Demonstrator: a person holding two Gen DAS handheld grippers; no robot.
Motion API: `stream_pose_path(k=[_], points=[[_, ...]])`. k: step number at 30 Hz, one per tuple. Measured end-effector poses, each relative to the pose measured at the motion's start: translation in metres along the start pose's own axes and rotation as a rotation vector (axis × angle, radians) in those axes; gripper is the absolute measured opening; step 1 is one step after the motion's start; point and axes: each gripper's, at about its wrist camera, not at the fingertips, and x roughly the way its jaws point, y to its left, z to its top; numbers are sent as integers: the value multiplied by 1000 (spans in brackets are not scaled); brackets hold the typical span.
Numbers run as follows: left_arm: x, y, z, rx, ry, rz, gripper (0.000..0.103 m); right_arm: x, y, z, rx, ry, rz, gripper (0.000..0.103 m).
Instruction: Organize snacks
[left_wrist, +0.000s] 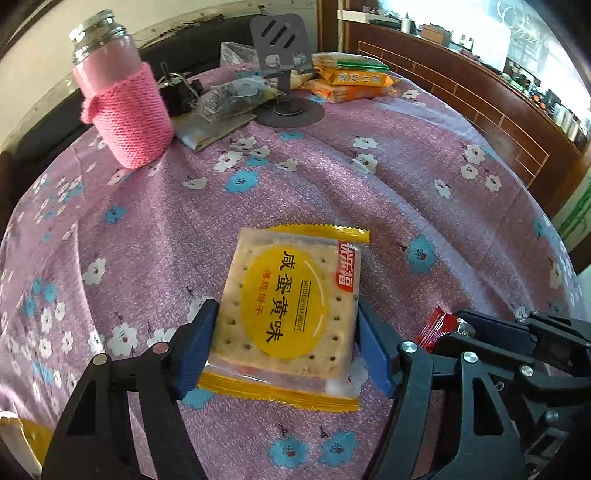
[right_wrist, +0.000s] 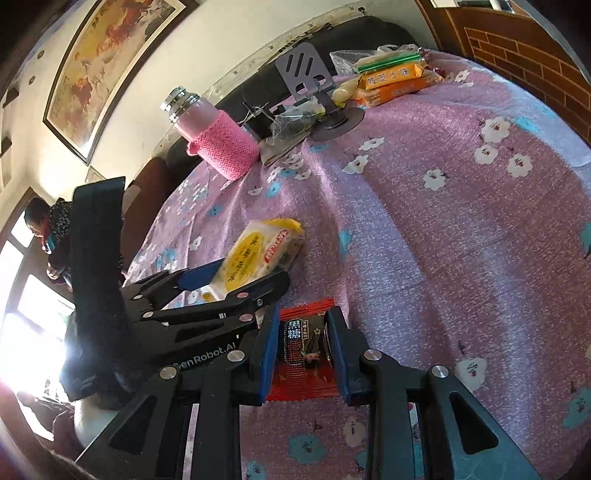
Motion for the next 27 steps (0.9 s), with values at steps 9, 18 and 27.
stream_pose_path(k=[9,18,27], points=[[-25,5,-10,-61,-50,14,71,-9,6,1,-35,-39,3,28],[-49,-2,-23,-65,-84,43,71,-12,8,0,-42,-47,5,28],[-63,5,-40,-135,-99,29,71,-14,9,0,-47,-57,5,27]])
